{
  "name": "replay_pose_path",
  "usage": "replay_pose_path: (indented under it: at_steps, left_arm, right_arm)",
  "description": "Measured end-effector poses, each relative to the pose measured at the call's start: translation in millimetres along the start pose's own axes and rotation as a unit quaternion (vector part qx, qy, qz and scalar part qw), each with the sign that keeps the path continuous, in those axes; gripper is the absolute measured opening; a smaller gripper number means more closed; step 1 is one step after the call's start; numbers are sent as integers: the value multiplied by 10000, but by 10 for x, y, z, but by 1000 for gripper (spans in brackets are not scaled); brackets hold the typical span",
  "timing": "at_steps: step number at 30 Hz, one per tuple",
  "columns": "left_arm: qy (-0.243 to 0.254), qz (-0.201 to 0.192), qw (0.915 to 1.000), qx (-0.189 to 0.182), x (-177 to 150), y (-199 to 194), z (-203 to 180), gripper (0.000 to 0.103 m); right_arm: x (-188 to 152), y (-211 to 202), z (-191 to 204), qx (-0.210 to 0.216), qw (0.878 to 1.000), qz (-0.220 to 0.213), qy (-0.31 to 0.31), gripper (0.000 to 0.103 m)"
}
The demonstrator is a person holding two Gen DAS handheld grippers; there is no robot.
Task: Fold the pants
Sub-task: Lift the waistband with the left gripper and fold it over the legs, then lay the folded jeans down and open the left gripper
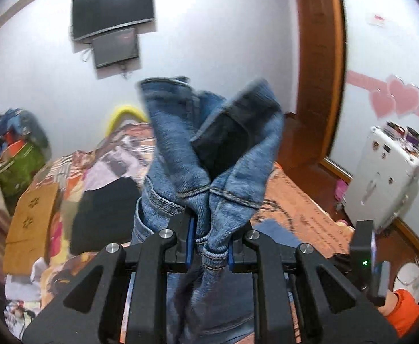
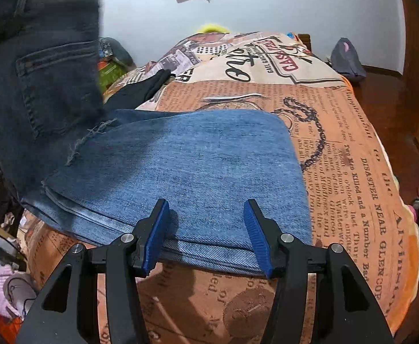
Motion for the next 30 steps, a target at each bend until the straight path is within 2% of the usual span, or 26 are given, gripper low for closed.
replay_pose_path:
  at_steps: [2, 7, 12, 14, 18, 21, 26, 28, 30]
  left_arm:
    - [105, 132, 9998, -139, -19, 123, -160, 16]
    - [400, 758, 9955, -403, -280, 557, -552, 16]
    - [577, 1343, 9877, -559, -648, 906, -816, 18]
    - [712, 1553, 9837, -562, -801, 1023, -918, 20]
    - [950, 1667, 9806, -412, -948, 1094, -1048, 23]
    - [825, 1735, 9802, -473, -987, 1089, -1048, 28]
    - [433, 1886, 9787, -679, -1005, 988, -931, 50]
    - [229, 1883, 9780, -867, -1009, 901, -872, 51]
    - [75, 1885, 9768, -1009, -1012, 800, -812, 56]
  right_arm:
    - [5, 8, -7, 71, 10000, -10, 41, 52]
    - [15, -99, -64, 136, 9998, -76, 124, 52]
    - [-6, -421, -282, -65, 9991, -303, 297, 52]
    - [-34, -540, -390, -190, 9985, -369, 368, 52]
    - [-103, -685, -565, -409, 9970, -425, 494, 52]
    - [-162, -680, -639, -447, 9963, -364, 634, 52]
    - [-227, -659, -635, -443, 9960, -299, 714, 52]
    - [-239, -678, -596, -448, 9962, -300, 678, 52]
    - [-228, -686, -555, -458, 9966, -313, 601, 52]
Point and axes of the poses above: each gripper's, at about its wrist camera, not at the fingertips, and y roughly the way its jaws point, z to its left, x to its top, the point moved 5 cm from there along y, roughly the way its jaws point, and after that the axes turned 4 degrees about -x, right-handed, at the moved point
